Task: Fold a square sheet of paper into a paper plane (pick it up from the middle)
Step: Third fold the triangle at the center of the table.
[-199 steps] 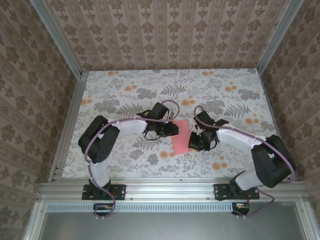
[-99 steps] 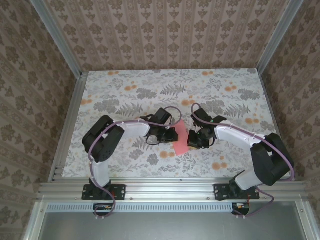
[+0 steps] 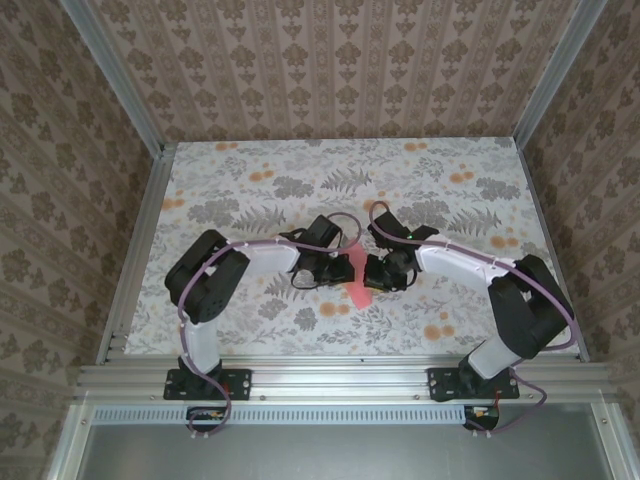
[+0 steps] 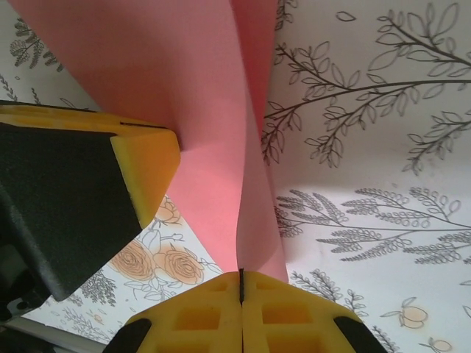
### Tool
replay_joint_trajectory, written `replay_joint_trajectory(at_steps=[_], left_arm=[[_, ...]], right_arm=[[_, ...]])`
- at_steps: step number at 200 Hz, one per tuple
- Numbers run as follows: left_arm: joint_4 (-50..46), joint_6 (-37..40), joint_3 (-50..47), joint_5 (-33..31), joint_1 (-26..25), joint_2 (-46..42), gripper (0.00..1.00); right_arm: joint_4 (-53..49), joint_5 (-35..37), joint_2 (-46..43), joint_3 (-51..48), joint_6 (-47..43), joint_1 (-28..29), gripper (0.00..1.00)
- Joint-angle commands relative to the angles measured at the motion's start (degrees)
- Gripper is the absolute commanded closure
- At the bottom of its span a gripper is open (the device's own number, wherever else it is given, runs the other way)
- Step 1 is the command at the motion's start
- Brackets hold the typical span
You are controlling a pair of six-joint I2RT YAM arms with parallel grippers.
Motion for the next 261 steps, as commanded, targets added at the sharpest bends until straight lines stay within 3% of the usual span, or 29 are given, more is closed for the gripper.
replay_joint_trajectory(at_steps=[1,48,103,207,261], left_arm=[[0.84,-1.07,-0.07,1.25,1.15,-1.9,0.85],[1.51,-0.26,-2.29,-0.31,5.88,-6.3,0.8],[0.61,2.79,0.43,-0.12,9.42,-2.35,0.8],[-1.74,3.89,2.05,-1.27,8.8,3.35,0.84],[-1.56,3.81,1.99,-1.27,8.67,3.84,0.85]], right_arm=[[0.24,1.54,1.4,1.87,1.8,0.75,0.93],[-3.8,4.89,3.33,3.33,0.2,1.63,0.93],[-5.78,5.88,3.87,3.83,-1.43,1.9,0.93],[-4.19,4.15,5.34,7.57,-0.78,2.76,0.93],[3.33,0.61,6.99,7.93,2.31,3.14,0.93]])
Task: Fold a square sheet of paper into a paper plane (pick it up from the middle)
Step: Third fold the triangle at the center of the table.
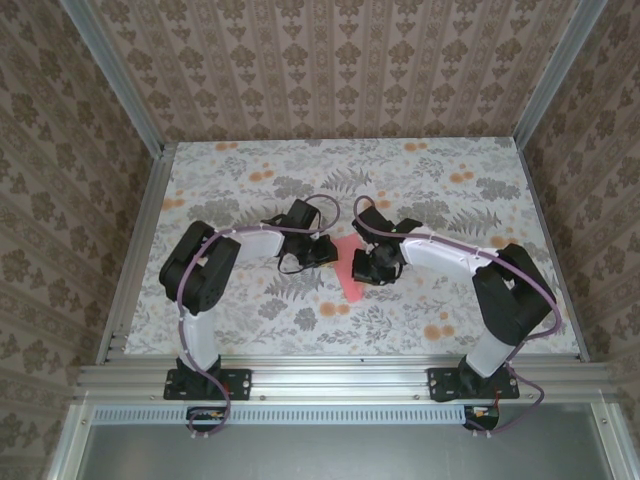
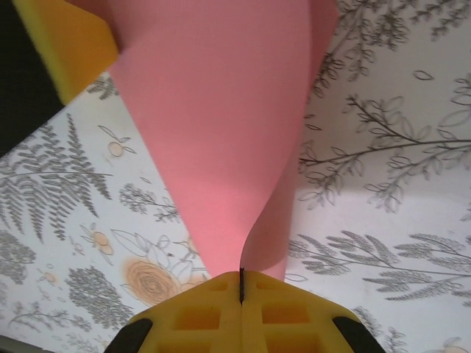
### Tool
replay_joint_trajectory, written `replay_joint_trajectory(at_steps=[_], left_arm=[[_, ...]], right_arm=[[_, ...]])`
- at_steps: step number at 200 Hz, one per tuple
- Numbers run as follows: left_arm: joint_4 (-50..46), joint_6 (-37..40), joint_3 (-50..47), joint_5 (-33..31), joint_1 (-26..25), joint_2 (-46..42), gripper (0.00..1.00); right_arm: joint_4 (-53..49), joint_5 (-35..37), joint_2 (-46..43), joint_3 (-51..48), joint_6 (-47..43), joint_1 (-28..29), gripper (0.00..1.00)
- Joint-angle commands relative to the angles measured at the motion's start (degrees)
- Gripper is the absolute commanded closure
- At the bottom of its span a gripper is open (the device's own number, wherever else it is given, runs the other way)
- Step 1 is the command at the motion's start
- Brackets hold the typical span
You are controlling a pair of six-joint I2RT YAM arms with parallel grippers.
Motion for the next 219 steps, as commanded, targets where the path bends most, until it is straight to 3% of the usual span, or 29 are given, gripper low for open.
replay_joint_trajectory(at_steps=[1,60,219], left_arm=[[-2.22,1.34,0.38,-1.1,-0.47,2.33,0.85],[-1.84,1.36,0.17,-0.83,-0.47,2.53,0.85],[-1.43,1.2,-0.65,-0.75,-0.47,2.43,0.85]], right_arm=[[3.81,-2.49,1.26,0.96,2.42,0.36,0.93],[12.53,-5.38,5.11,0.05,5.94,0.53,0.94],[13.11,-1.0,8.09,-1.24,8.19,0.53,0.94]])
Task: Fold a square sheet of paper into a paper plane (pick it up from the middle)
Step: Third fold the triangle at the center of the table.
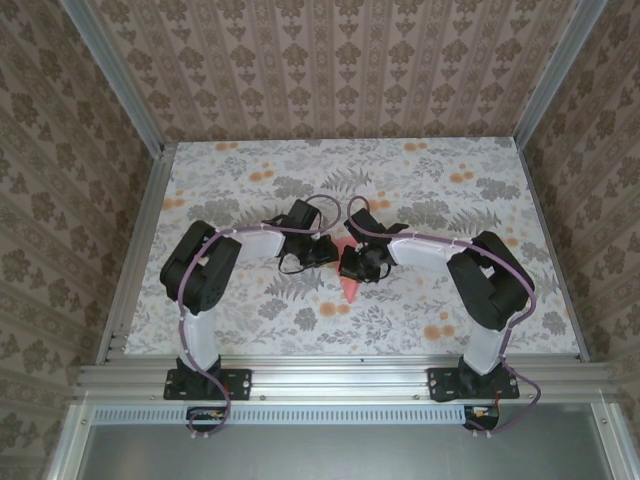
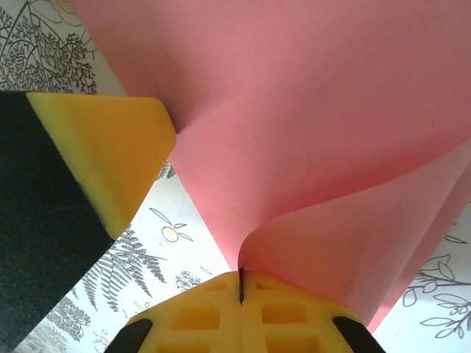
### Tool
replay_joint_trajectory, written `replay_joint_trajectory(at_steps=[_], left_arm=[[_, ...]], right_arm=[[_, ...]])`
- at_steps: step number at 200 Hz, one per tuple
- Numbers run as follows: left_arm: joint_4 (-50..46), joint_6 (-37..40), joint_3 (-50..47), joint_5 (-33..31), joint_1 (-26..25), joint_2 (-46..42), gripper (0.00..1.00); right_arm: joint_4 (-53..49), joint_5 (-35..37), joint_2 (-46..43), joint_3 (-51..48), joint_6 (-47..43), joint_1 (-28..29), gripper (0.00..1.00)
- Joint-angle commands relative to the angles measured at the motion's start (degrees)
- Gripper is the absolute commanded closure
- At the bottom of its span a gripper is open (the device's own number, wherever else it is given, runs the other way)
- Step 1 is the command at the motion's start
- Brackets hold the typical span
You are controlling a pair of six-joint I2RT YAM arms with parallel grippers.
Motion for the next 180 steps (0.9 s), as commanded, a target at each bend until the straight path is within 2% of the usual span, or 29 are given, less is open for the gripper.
replay_joint_trajectory(at_steps=[1,69,130,180], left_arm=[[-2.09,1.03,-0.63,-0.97,-0.32,2.17,0.85],[-2.17,1.1,-0.53,-0.89,-0.38,2.09,0.85],[-2.17,1.03,-0.65,-0.88,-0.37,1.96,0.85],[-2.0,1.01,-0.91,-0.92,-0.4,2.07,0.85]], right_arm=[[-0.86,2.21,0.36,-0.66,0.85,0.31,0.94],[-0.78,3.49,1.17,-0.94,1.74,0.25,0.92],[0.94,2.14,1.84,-1.1,2.36,0.22,0.87],[3.89,1.06,1.91,-2.64,4.05,-0.08,0.87]])
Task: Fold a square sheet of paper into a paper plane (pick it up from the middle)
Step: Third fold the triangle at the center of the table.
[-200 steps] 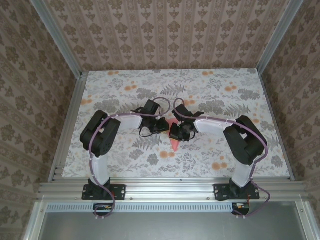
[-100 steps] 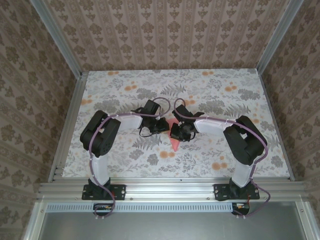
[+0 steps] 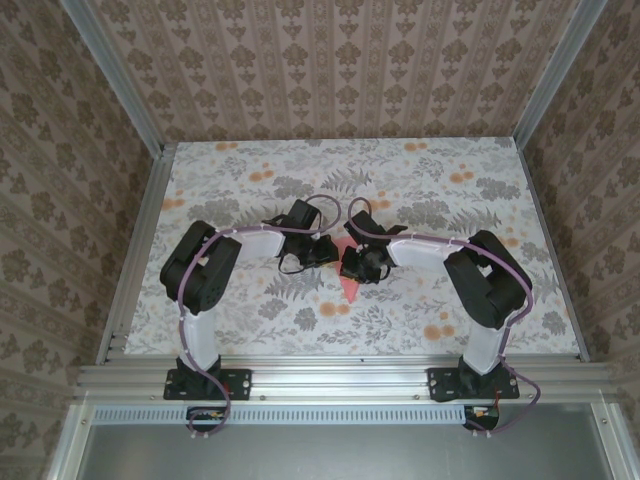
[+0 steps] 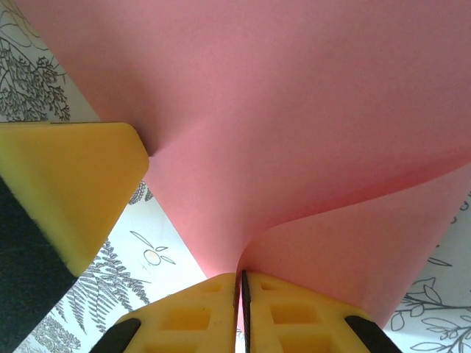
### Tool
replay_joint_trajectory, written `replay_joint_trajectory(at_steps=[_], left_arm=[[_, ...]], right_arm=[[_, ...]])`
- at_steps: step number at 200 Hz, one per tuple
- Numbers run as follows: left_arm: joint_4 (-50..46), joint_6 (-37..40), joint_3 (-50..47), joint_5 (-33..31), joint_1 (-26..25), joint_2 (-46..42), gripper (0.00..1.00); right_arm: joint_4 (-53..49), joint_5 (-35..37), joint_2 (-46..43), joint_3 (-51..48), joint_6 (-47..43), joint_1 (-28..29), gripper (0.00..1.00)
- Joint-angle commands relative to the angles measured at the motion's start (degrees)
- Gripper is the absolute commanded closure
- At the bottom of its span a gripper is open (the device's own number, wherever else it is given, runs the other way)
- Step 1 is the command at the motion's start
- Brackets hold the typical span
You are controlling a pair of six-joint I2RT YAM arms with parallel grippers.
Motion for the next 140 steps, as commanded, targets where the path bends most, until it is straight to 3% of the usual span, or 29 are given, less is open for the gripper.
replay_joint_trajectory(at_steps=[1,140], left_arm=[[-2.0,1.0,-0.89,-0.9,-0.4,2.12,0.85],[-1.82,0.9,-1.22,-0.88,-0.49,1.87,0.85]], right_arm=[[1.85,-0.53,1.06,-1.47,2.07,-0.11,0.87],[3.67,1.1,1.5,-3.56,5.55,-0.83,0.87]])
